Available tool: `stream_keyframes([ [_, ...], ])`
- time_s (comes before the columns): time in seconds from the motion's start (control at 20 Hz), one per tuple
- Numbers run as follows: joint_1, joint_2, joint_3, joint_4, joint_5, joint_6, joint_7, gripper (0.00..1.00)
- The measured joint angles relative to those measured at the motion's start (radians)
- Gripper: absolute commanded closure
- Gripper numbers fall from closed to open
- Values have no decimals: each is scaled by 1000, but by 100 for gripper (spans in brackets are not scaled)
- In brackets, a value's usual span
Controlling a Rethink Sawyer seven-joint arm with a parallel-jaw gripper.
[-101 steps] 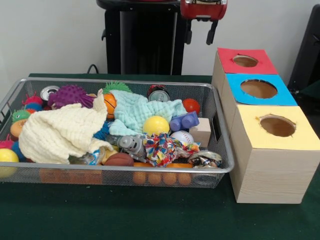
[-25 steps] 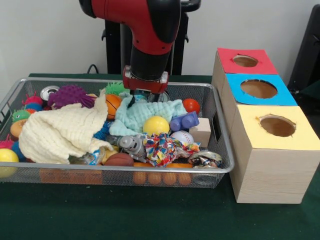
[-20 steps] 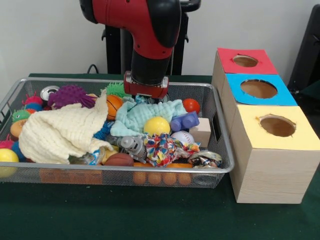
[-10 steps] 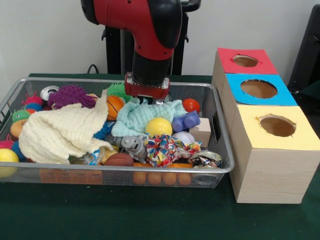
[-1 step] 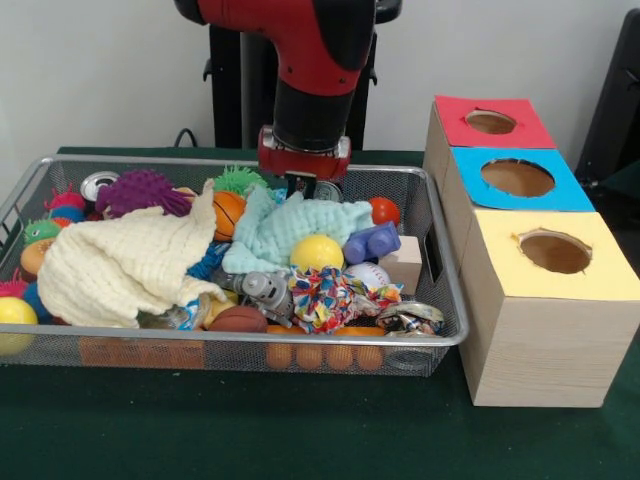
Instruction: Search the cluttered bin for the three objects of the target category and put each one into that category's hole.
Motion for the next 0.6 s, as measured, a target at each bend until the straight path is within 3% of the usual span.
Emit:
stream_keyframes([
  [0.6, 16, -129, 29, 4, 4, 167, 0, 100],
])
